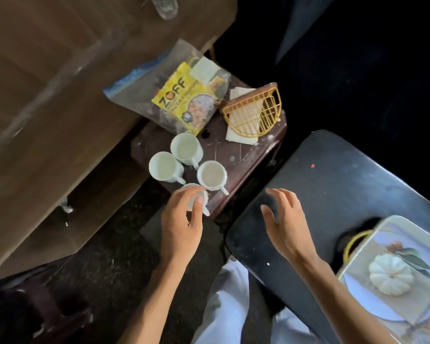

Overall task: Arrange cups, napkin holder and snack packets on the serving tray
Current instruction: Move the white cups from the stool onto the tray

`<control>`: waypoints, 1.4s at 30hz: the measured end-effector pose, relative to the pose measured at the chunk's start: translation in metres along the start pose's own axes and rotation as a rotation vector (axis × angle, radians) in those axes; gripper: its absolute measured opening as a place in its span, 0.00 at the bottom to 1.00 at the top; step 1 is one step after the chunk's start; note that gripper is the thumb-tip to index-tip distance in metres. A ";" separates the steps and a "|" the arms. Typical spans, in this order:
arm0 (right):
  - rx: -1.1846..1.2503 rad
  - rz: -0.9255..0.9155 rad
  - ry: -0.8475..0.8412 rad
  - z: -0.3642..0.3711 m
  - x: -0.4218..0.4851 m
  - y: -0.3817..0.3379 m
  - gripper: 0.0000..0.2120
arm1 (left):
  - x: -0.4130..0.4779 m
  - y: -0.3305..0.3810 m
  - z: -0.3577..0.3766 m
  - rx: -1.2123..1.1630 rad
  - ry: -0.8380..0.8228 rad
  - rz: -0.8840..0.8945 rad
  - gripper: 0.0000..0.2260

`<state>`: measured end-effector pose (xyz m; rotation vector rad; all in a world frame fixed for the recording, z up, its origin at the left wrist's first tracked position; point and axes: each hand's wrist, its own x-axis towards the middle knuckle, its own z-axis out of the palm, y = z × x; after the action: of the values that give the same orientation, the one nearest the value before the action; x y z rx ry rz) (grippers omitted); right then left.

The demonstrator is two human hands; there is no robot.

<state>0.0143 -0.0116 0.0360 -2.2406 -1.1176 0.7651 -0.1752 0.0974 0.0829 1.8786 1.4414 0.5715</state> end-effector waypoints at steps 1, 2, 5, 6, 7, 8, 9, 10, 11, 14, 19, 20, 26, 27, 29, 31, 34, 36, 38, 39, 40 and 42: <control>0.001 -0.010 -0.018 0.006 0.005 -0.009 0.17 | 0.006 -0.003 -0.003 0.005 0.006 0.012 0.09; 0.002 -0.019 -0.033 0.012 0.009 -0.017 0.17 | 0.012 -0.006 -0.005 0.010 0.015 0.020 0.10; 0.008 -0.042 -0.060 0.029 0.020 -0.038 0.17 | 0.029 -0.011 -0.005 0.002 0.026 0.026 0.10; 0.010 -0.043 -0.068 0.033 0.023 -0.043 0.17 | 0.035 -0.011 -0.004 -0.003 0.021 0.027 0.10; 0.013 -0.044 -0.073 0.038 0.025 -0.048 0.17 | 0.041 -0.011 -0.003 -0.002 0.013 0.030 0.10; 0.019 -0.049 -0.073 0.042 0.027 -0.052 0.18 | 0.047 -0.009 -0.001 0.007 0.003 0.037 0.10; 0.029 -0.056 -0.070 0.046 0.028 -0.056 0.18 | 0.052 -0.008 0.001 0.022 -0.010 0.047 0.09; 0.042 -0.055 -0.065 0.049 0.030 -0.059 0.18 | 0.057 -0.007 0.003 0.041 -0.027 0.055 0.09; 0.058 -0.049 -0.061 0.052 0.030 -0.061 0.17 | 0.062 -0.006 0.005 0.062 -0.046 0.063 0.09; 0.088 -0.034 -0.030 0.057 0.030 -0.066 0.17 | 0.070 -0.006 0.010 0.115 -0.082 0.084 0.08; 0.102 0.013 -0.002 0.062 0.030 -0.068 0.09 | 0.072 -0.010 0.014 0.150 -0.126 0.089 0.08; 0.130 0.028 -0.003 0.063 0.030 -0.068 0.08 | 0.072 -0.010 0.015 0.156 -0.126 0.095 0.08; 0.222 0.074 0.030 0.066 0.029 -0.063 0.02 | 0.073 -0.008 0.015 0.126 -0.099 0.088 0.08; 0.223 0.076 0.045 0.065 0.028 -0.062 0.02 | 0.073 -0.007 0.015 0.117 -0.100 0.089 0.08; 0.221 0.075 0.079 0.061 0.026 -0.058 0.03 | 0.072 -0.004 0.015 0.093 -0.095 0.087 0.08; 0.212 0.065 0.114 0.054 0.023 -0.056 0.04 | 0.069 0.000 0.017 0.056 -0.074 0.075 0.08; 0.213 0.063 0.182 0.040 0.016 -0.050 0.05 | 0.062 0.011 0.024 -0.016 -0.053 0.044 0.09; 0.237 0.078 0.227 0.028 0.008 -0.044 0.07 | 0.056 0.021 0.032 -0.070 -0.085 -0.006 0.10; 0.237 0.085 0.274 0.014 -0.002 -0.035 0.08 | 0.047 0.033 0.042 -0.111 -0.137 -0.041 0.10; 0.230 0.090 0.292 0.007 -0.008 -0.029 0.08 | 0.042 0.039 0.047 -0.128 -0.156 -0.046 0.10; 0.224 0.098 0.307 -0.001 -0.015 -0.022 0.08 | 0.036 0.046 0.053 -0.145 -0.170 -0.046 0.10; 0.203 0.114 0.337 -0.018 -0.030 -0.007 0.07 | 0.021 0.060 0.065 -0.179 -0.203 -0.036 0.10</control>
<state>0.0072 -0.0365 0.0607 -2.1703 -0.7255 0.4938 -0.0842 0.0923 0.0833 1.7133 1.2481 0.4622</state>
